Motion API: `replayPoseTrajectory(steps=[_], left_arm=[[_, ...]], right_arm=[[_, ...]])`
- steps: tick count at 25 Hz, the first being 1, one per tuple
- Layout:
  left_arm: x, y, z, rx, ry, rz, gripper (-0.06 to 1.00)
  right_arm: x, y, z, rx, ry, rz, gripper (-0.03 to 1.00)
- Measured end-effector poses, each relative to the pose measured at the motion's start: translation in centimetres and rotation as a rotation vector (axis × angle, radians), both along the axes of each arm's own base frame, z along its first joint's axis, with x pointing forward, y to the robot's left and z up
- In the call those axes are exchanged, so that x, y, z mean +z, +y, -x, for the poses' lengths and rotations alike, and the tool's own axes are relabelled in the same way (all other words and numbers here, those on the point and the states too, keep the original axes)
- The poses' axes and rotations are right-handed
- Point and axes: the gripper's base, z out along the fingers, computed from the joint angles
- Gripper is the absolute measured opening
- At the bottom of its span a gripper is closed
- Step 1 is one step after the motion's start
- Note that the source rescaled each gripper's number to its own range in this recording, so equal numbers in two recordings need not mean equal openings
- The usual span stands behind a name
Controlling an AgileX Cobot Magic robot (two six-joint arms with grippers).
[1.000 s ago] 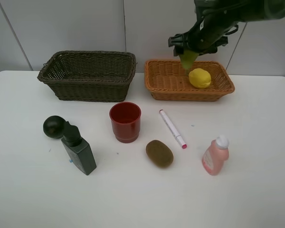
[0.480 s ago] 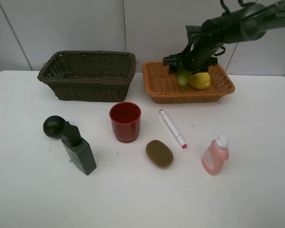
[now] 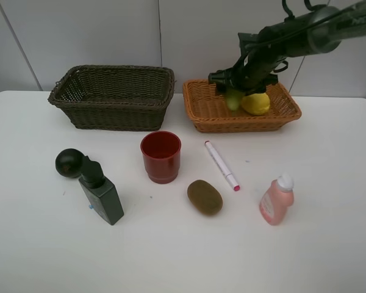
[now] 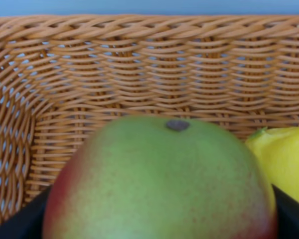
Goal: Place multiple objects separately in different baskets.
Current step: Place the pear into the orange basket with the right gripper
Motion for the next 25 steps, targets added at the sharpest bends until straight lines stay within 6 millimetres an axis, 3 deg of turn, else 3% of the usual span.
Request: replayPoseTrajectory(steps=[9,12,14,25], left_arm=[[0.00,0.00,0.00,0.000,0.000,0.000,1.00],[0.00,0.00,0.00,0.000,0.000,0.000,1.00],[0.00,0.00,0.00,0.000,0.000,0.000,1.00],[0.00,0.00,0.00,0.000,0.000,0.000,1.00]], right_arm=[[0.02,0.02,-0.02,0.000,-0.002,-0.002,0.75],[0.03,0.03,-0.03,0.001,-0.005,-0.003,0.91],[0.05,0.04,-0.05,0.001,-0.007,-0.004,0.96],[0.49,0.00,-0.11,0.013,-0.029,0.006,0.99]])
